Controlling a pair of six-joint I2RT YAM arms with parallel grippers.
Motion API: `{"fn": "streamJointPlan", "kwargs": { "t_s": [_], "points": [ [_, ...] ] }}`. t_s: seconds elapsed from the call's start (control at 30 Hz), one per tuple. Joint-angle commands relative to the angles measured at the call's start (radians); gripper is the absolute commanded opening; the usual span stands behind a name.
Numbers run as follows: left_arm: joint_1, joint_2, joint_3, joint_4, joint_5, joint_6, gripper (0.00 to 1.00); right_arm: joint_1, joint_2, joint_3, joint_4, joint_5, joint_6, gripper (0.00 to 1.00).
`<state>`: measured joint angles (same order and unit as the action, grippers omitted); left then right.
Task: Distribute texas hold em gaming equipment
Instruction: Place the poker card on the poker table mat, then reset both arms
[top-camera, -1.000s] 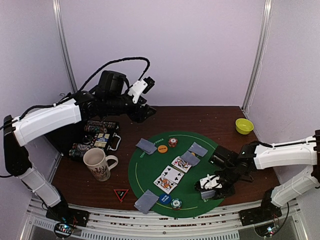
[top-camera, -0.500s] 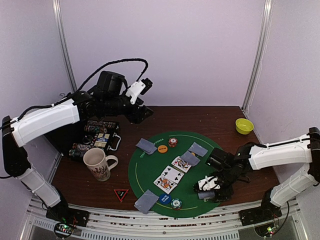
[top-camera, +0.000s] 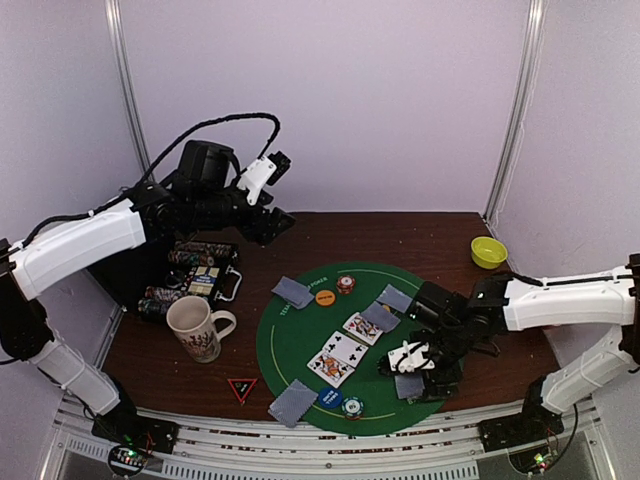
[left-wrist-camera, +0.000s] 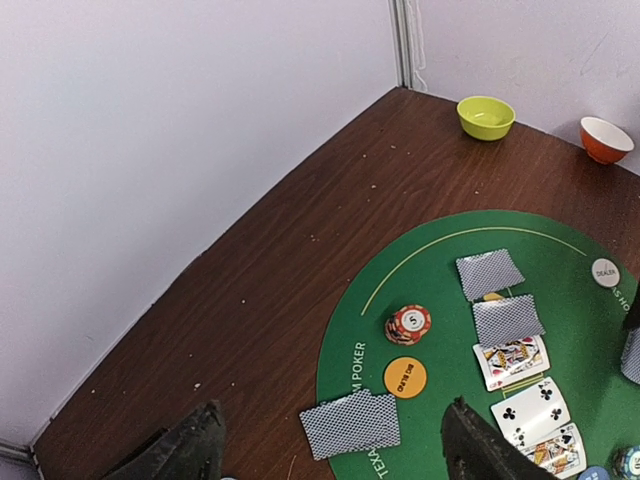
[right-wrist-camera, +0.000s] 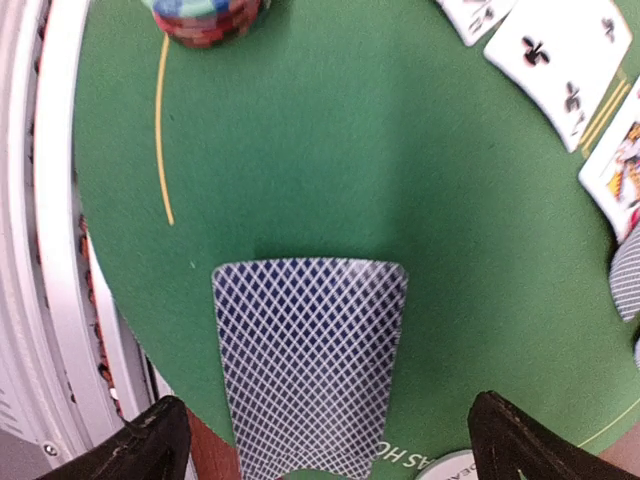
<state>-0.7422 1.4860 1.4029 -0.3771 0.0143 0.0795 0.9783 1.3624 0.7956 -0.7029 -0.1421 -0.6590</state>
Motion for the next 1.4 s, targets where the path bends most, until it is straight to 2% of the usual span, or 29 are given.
{"fn": "streamJointPlan", "kwargs": {
  "t_s": [0.0,0.1,0.17,0.27,0.33,0.5,0.6,0.7,0.83,0.93,0.97,1.07,1.27,1.37],
  "points": [
    [0.044,-0.052,-0.022,-0.006,0.002,-0.009,0.79,0.007,-0.080,0.102,-0.076,-0.088,0.008,1.00],
    [0.093,-0.076,-0.032,-0.016,0.002,-0.021,0.82,-0.030,-0.153,0.156,0.036,-0.147,0.067,1.00],
    [0.145,-0.096,-0.049,-0.017,-0.012,-0.041,0.85,-0.096,-0.225,0.139,0.253,-0.138,0.193,1.00],
    [0.262,-0.141,-0.100,0.010,-0.043,-0.104,0.90,-0.234,-0.314,0.064,0.604,-0.041,0.402,1.00],
    [0.346,-0.190,-0.157,0.048,-0.075,-0.146,0.93,-0.338,-0.322,0.028,0.742,0.037,0.508,1.00],
    [0.530,-0.299,-0.334,0.173,-0.195,-0.186,0.98,-0.558,-0.229,0.008,0.835,0.241,0.651,1.00],
    [0.608,-0.359,-0.473,0.304,-0.273,-0.197,0.98,-0.642,-0.258,-0.105,1.015,0.283,0.702,1.00],
    [0.673,-0.397,-0.613,0.441,-0.318,-0.209,0.98,-0.708,-0.277,-0.190,1.124,0.303,0.714,1.00],
    [0.698,-0.391,-0.719,0.566,-0.408,-0.249,0.98,-0.770,-0.300,-0.330,1.298,0.356,0.676,1.00],
    [0.698,-0.383,-0.844,0.759,-0.467,-0.244,0.98,-0.795,-0.298,-0.437,1.467,0.388,0.661,1.00],
    [0.698,-0.384,-0.898,0.844,-0.452,-0.240,0.98,-0.800,-0.288,-0.465,1.512,0.379,0.650,1.00],
    [0.696,-0.383,-0.980,0.965,-0.394,-0.236,0.98,-0.806,-0.234,-0.519,1.603,0.352,0.625,1.00],
    [0.697,-0.309,-1.061,1.179,-0.330,-0.206,0.98,-0.832,-0.085,-0.615,1.878,0.339,0.664,1.00],
    [0.697,-0.264,-1.120,1.350,-0.272,-0.186,0.98,-0.836,0.022,-0.649,2.035,0.324,0.662,1.00]
  ]
}}
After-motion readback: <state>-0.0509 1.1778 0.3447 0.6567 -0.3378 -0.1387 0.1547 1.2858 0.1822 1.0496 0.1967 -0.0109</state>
